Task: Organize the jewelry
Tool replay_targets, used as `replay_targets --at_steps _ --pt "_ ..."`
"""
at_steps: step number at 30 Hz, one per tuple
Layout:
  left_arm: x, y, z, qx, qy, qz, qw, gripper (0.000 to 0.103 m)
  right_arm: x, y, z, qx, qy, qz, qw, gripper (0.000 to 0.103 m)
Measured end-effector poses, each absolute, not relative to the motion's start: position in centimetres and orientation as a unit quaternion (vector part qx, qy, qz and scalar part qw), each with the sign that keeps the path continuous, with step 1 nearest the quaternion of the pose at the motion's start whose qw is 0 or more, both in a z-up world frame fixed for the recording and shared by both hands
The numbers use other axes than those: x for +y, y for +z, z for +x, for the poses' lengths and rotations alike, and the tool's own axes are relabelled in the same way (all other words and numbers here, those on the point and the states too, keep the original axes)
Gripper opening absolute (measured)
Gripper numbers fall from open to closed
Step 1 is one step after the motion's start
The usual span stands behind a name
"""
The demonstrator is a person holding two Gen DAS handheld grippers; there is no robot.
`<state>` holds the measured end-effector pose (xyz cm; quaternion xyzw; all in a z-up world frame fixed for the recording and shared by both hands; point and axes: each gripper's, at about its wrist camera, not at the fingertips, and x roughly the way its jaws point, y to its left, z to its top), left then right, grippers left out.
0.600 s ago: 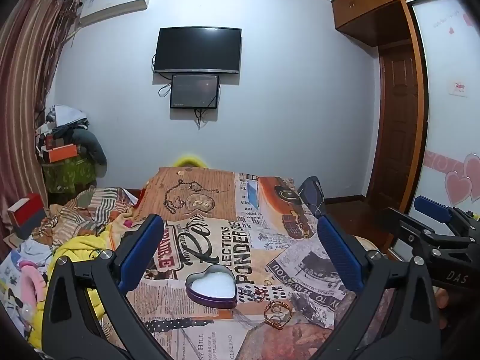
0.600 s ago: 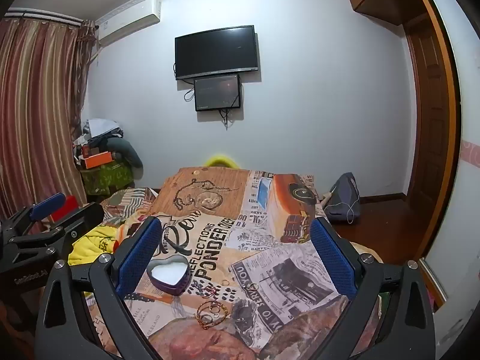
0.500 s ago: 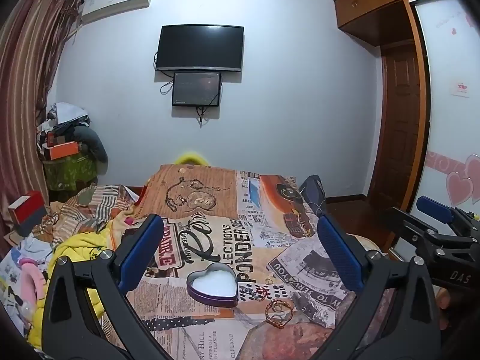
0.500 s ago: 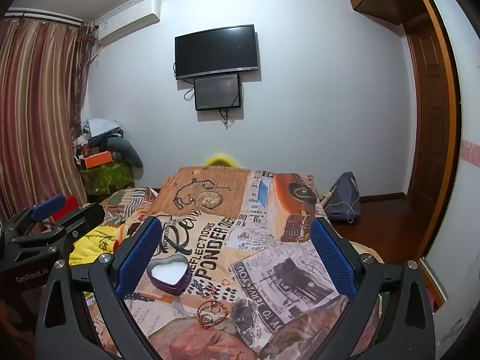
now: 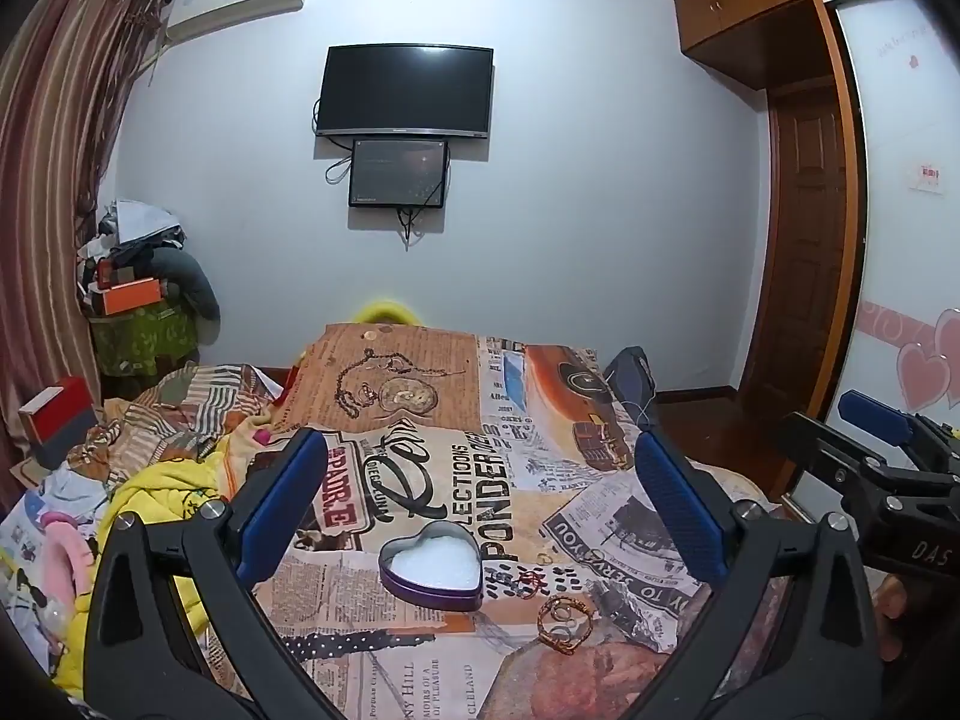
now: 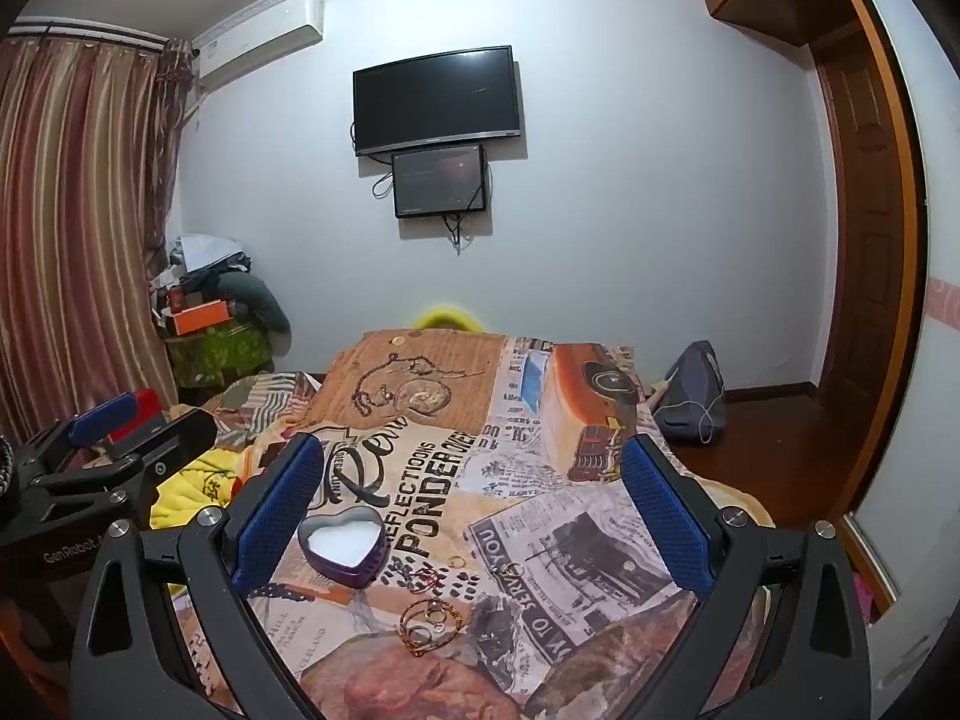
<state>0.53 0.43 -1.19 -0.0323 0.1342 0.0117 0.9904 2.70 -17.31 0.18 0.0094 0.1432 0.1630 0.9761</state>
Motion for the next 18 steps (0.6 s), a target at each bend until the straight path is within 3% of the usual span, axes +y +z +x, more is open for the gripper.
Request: replay_targets --at_steps 18 --pt "0.22 -1.14 0.64 0.137 0.015 -0.027 0.990 0.103 -17.23 0.46 2.60 0.146 0.164 0.008 0.976 0.098"
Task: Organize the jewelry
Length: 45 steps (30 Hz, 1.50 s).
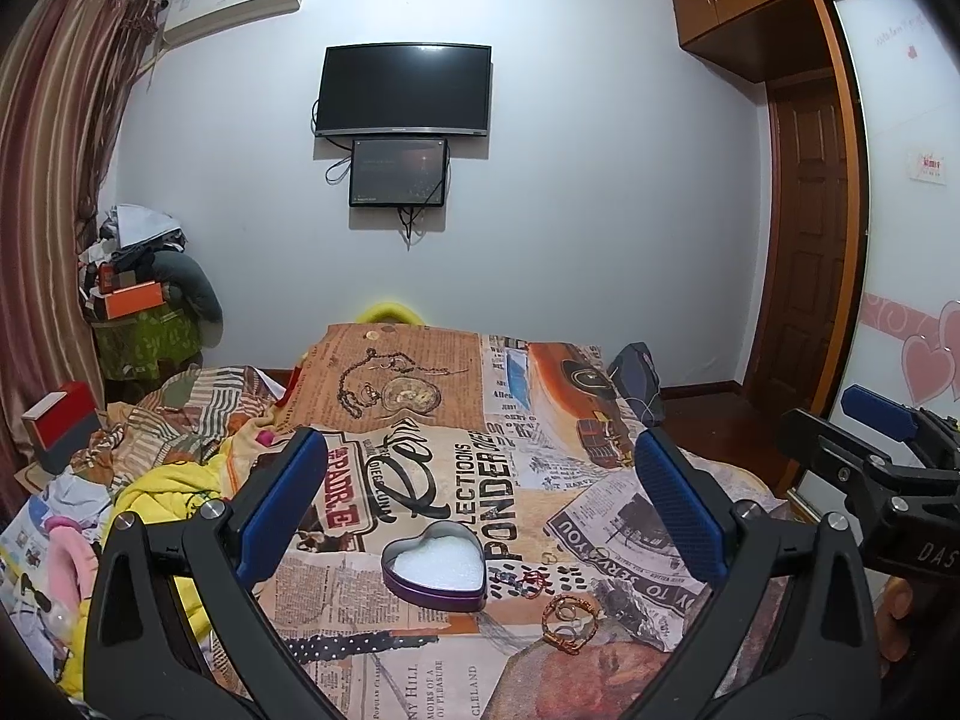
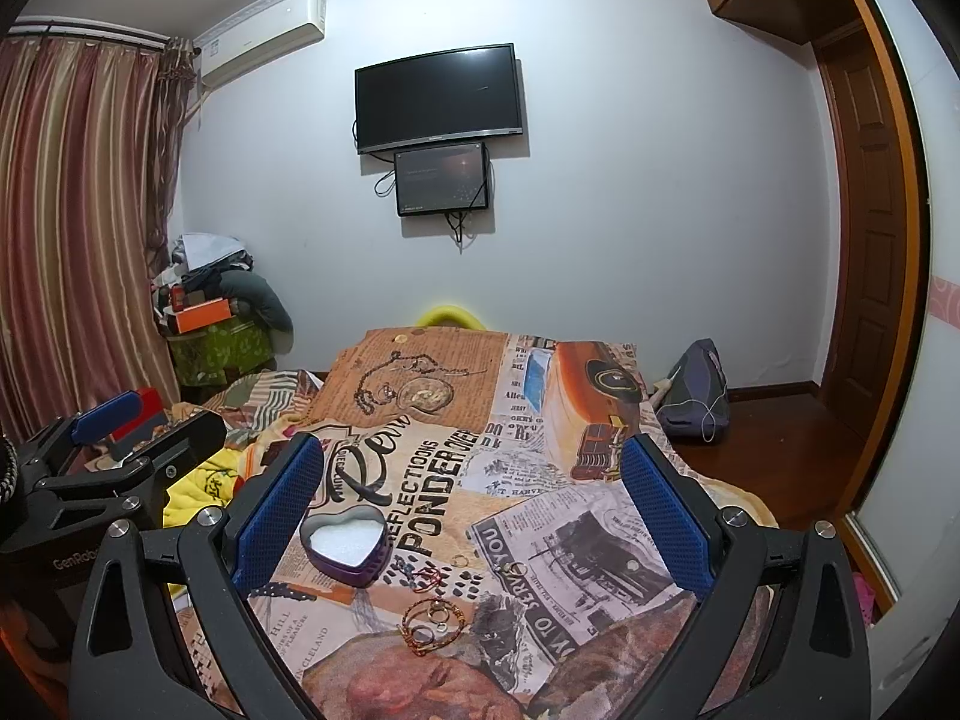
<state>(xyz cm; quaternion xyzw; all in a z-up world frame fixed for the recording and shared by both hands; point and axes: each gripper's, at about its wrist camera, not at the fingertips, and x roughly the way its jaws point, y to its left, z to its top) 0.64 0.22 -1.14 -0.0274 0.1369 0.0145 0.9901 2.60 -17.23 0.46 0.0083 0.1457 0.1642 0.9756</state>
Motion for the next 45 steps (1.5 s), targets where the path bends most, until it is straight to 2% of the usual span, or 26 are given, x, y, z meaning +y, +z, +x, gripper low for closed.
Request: replay_targets --at_steps 45 --pt "0.23 -0.67 1.05 0.138 0.019 -0.028 0.990 0.103 -17.29 0.71 2.49 0.146 0.166 0.011 0.975 0.098"
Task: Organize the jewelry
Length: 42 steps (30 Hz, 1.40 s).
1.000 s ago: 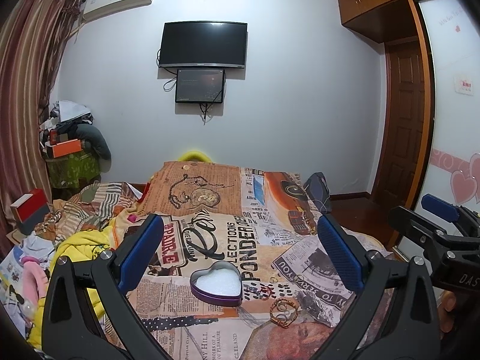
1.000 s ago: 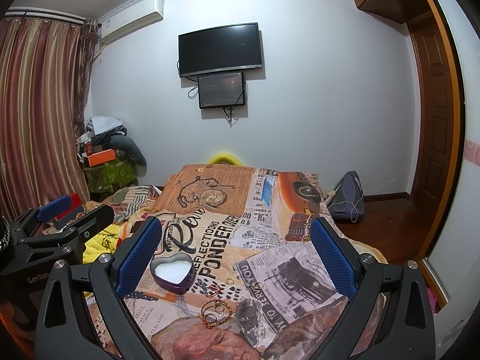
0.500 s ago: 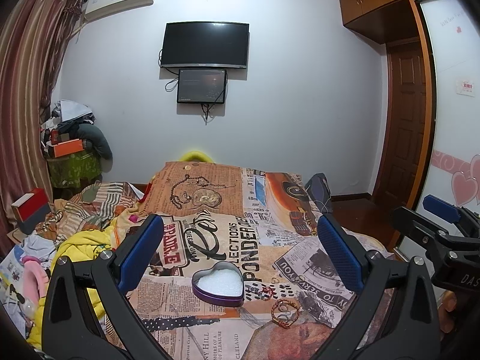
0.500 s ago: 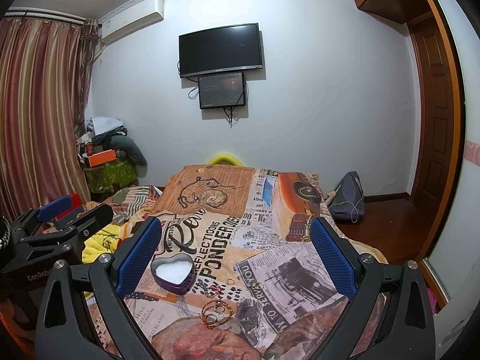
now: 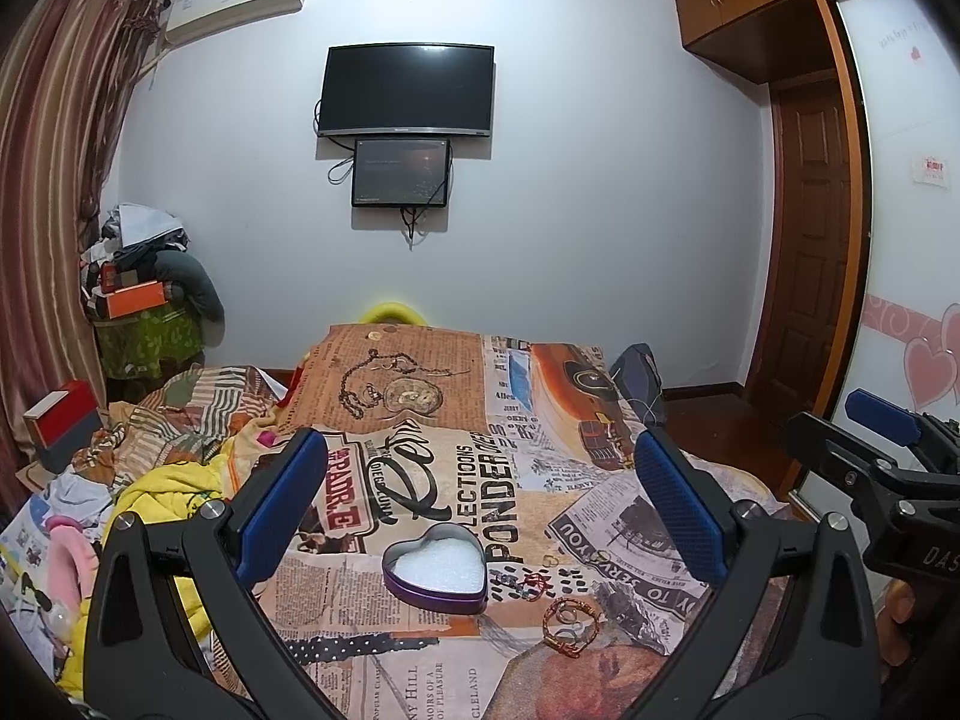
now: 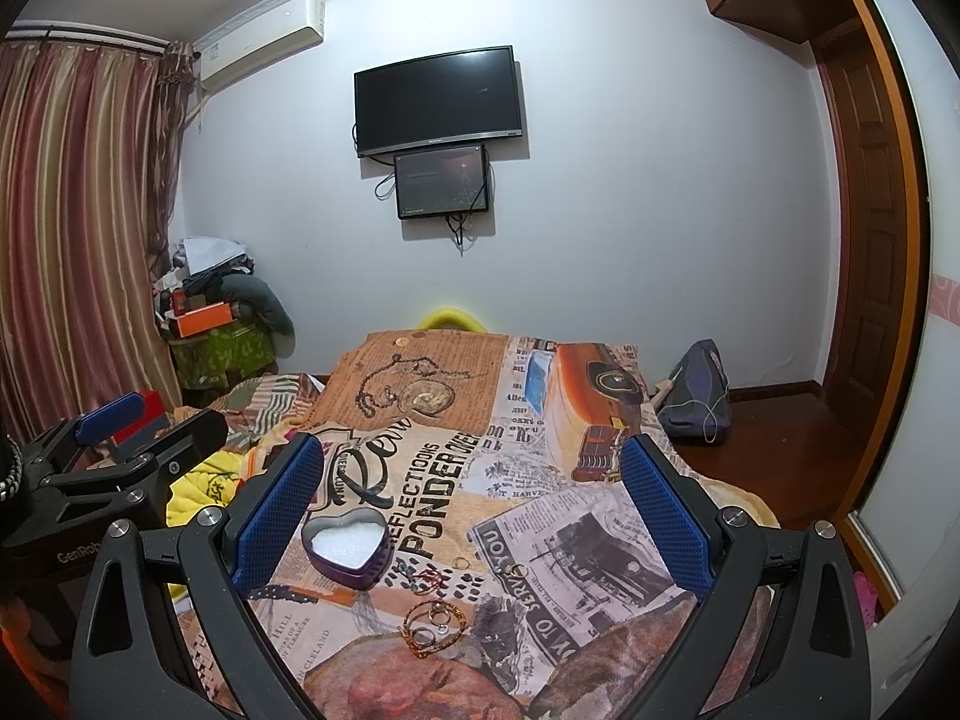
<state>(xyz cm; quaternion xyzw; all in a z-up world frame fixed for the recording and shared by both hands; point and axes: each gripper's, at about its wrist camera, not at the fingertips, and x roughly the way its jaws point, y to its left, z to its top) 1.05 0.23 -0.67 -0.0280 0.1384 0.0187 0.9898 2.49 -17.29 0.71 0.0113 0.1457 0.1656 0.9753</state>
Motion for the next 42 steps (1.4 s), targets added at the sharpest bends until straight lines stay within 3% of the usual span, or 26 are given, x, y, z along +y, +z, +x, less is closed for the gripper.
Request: replay_targets --at_steps 12,19,22,31,33,42 --pt "0.5 -1.9 3.0 0.163 0.017 -0.030 0.986 0.103 -17.3 -0.7 4.4 0.172 0.161 0.013 0.972 0.098" --pt "1.0 -5.5 6.4 0.228 0.032 -0.027 0.973 0.102 -17.9 -4.1 7.8 0.234 0.151 0.013 0.960 0.098" --pt "1.4 -8.1 8.2 0.273 0.036 -0.027 0.961 0.091 -18.4 -6.1 9.3 0.265 0.145 0.010 0.953 0.097" --pt "1.4 -15.3 11.4 0.393 0.000 -0.045 0.918 0.066 -19.8 -12.3 12.3 0.378 0.160 0.006 0.912 0.062" --pt "0.9 -16.3 11.7 0.411 -0.018 -0.049 0.910 0.055 -20.0 -13.2 12.7 0.393 0.168 0.009 0.904 0.056" --pt "-1.9 -18.7 13.0 0.454 -0.098 -0.056 0.884 0.032 -20.2 -14.7 14.0 0.417 0.188 0.013 0.889 0.050"
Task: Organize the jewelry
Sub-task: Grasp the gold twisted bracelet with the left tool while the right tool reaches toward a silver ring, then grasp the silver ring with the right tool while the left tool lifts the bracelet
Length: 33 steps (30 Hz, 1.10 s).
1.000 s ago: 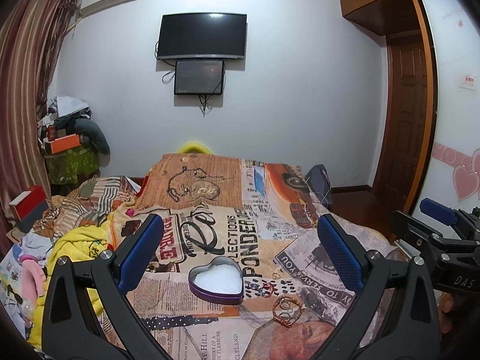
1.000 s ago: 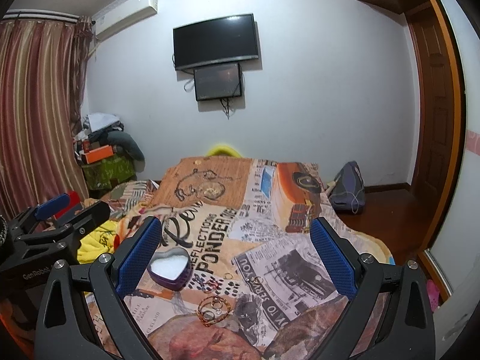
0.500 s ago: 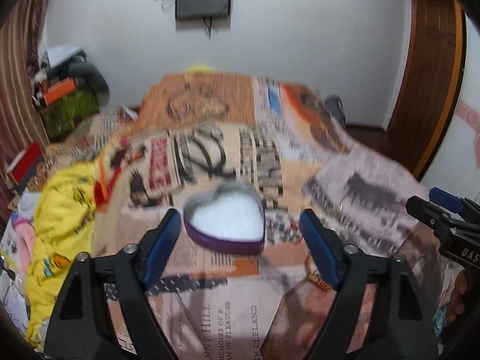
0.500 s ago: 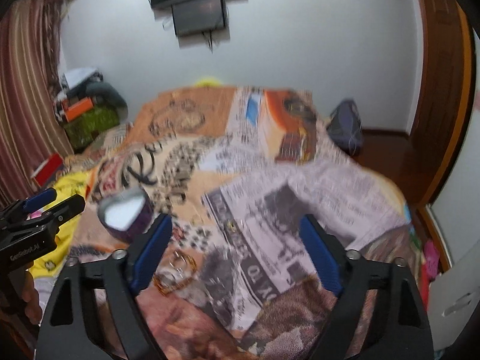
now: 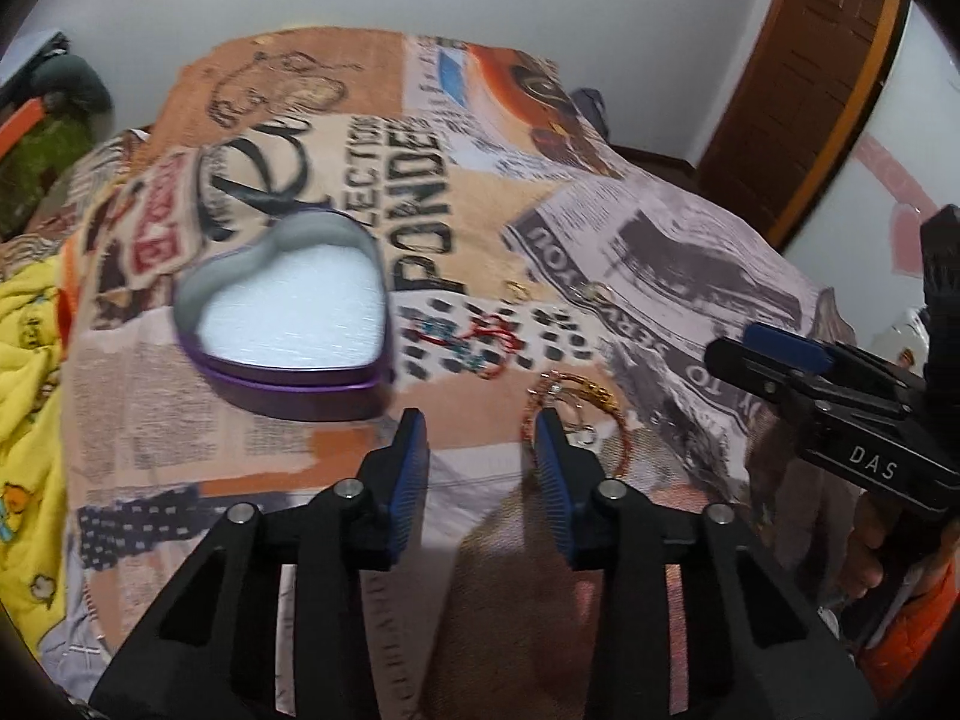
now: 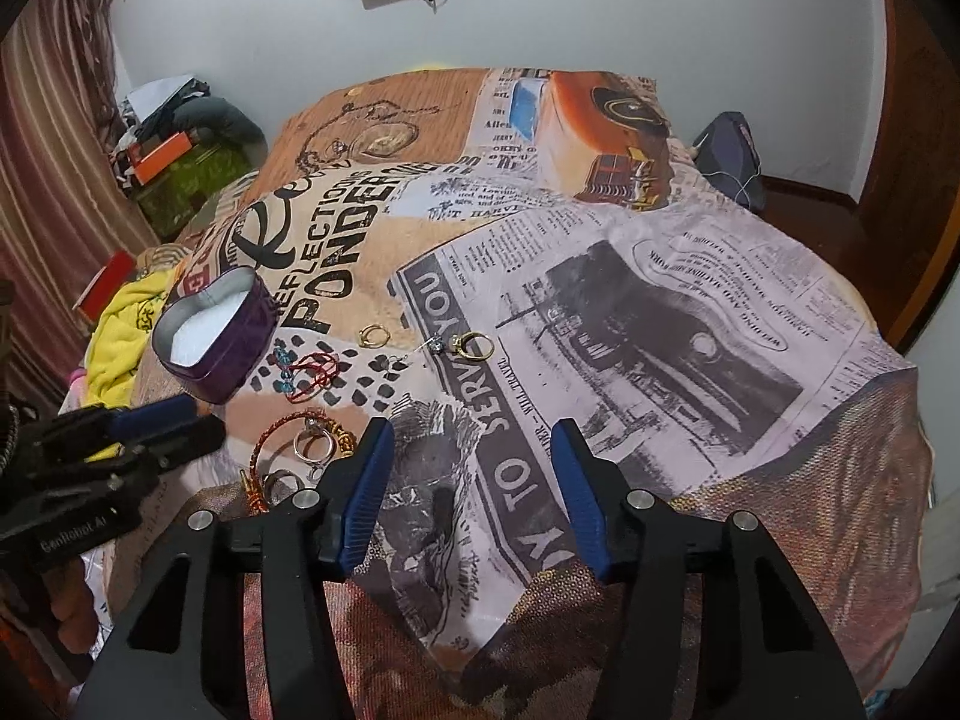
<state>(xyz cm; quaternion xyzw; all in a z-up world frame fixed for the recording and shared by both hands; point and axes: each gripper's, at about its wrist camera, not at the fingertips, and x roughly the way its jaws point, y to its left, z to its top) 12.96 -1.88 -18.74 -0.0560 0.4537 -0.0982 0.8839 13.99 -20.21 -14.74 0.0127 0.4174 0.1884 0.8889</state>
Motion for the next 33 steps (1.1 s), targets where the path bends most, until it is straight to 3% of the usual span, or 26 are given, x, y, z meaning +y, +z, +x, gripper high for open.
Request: replay_targets --at_steps 8,13,33 --pt "-2.7 -20.6 14.8 0.481 -0.121 -0.070 0.866 0.020 -19.7 -15.1 14.7 0.424 0.198 0.014 0.884 0.050" --pt "-2.8 -21.1 15.5 0.487 -0.136 -0.088 0.858 0.004 -19.6 -15.2 14.8 0.428 0.201 0.015 0.881 0.050" --pt "2.2 -14.0 13.1 0.380 -0.082 -0.095 0.917 0.002 -14.5 -15.9 15.2 0.442 0.263 0.007 0.858 0.050"
